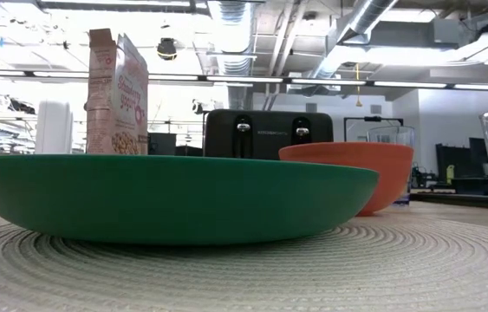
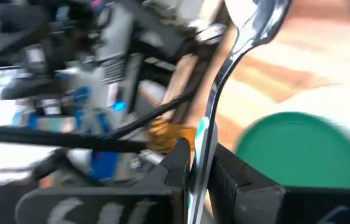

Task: Arrange a breakfast setting
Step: Put the spoon on the placemat to the right of the plate

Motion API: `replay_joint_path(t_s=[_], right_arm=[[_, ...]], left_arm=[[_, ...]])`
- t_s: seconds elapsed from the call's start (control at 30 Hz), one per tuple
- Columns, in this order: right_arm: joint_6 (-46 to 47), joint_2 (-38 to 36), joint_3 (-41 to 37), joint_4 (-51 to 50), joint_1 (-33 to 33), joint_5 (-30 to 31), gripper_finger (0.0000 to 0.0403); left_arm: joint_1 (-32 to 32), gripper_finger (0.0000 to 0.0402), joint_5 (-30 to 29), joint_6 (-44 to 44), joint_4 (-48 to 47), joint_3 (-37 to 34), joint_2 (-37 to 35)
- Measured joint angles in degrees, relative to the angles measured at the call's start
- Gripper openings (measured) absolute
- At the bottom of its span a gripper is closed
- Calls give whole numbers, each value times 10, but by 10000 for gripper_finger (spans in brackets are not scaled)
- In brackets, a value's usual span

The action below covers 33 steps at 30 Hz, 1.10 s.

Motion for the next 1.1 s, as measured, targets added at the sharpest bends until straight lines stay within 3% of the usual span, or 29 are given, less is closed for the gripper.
replay_joint_path(t_s=[0.17,0.37,0.53,0.83,1.1], right_arm=[[0,-50,-1,-114,14,71,58],[-40,-116,-7,-184,17,106,55],[-36,-184,-63,-224,16,130,54],[28,-291,-255,-94,16,130,54],[124,-281,-397,102,73,121,54]], left_arm=[[0,177,5,-25,-4,0,-16],[0,177,6,-35,-17,0,-20],[0,176,-3,-35,-26,0,-19],[0,176,-45,-35,-29,0,-19],[0,176,-49,-35,-47,0,-19]])
